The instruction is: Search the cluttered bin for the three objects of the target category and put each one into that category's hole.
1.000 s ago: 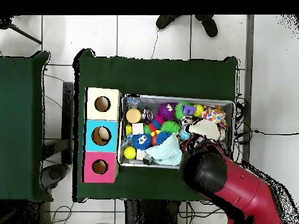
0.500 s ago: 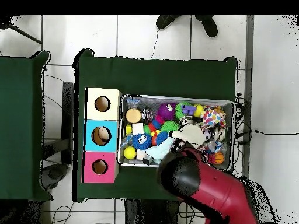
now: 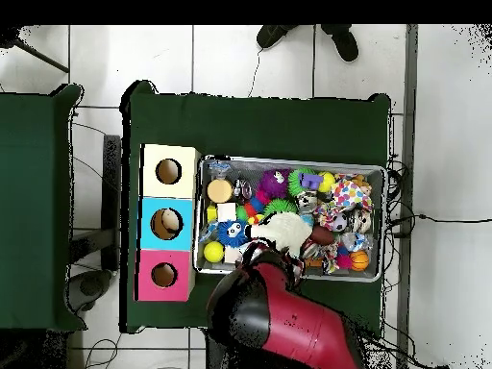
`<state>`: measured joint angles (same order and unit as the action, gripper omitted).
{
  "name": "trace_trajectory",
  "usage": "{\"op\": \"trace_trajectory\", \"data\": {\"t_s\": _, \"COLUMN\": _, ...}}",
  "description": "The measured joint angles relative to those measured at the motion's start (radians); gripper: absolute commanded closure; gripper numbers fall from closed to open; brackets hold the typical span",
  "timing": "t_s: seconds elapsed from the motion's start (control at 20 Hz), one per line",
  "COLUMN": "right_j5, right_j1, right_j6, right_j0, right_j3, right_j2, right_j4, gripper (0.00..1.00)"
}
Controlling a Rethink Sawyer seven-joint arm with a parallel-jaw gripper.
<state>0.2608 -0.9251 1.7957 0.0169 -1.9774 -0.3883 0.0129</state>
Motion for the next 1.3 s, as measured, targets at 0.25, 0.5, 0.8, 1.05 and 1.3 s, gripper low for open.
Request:
{"op": "trace_trajectory", "data": {"t_s": 0.25, "right_j5": -0.203, "right_j1": 0.006, "right_j6": 0.001, "right_j0": 0.020, "right_j3": -0.105, "right_j2": 0.000, "right_j4": 0.001, "gripper": 1.00}}
{"op": "trace_trajectory", "data": {"t_s": 0.5, "right_j5": -0.423, "right_j1": 0.041, "right_j6": 0.001, "right_j0": 0.093, "right_j3": -0.208, "right_j2": 0.002, "right_j4": 0.013, "gripper": 1.00}}
{"op": "trace_trajectory", "data": {"t_s": 0.8, "right_j5": -0.616, "right_j1": 0.124, "right_j6": 0.001, "right_j0": 0.167, "right_j3": -0.293, "right_j2": 0.002, "right_j4": 0.046, "gripper": 1.00}}
{"op": "trace_trajectory", "data": {"t_s": 1.05, "right_j5": -0.692, "right_j1": 0.198, "right_j6": 0.001, "right_j0": 0.184, "right_j3": -0.335, "right_j2": 0.003, "right_j4": 0.051, "gripper": 1.00}}
{"op": "trace_trajectory", "data": {"t_s": 1.3, "right_j5": -0.693, "right_j1": 0.216, "right_j6": 0.001, "right_j0": 0.170, "right_j3": -0.367, "right_j2": 0.004, "right_j4": 0.050, "gripper": 1.00}}
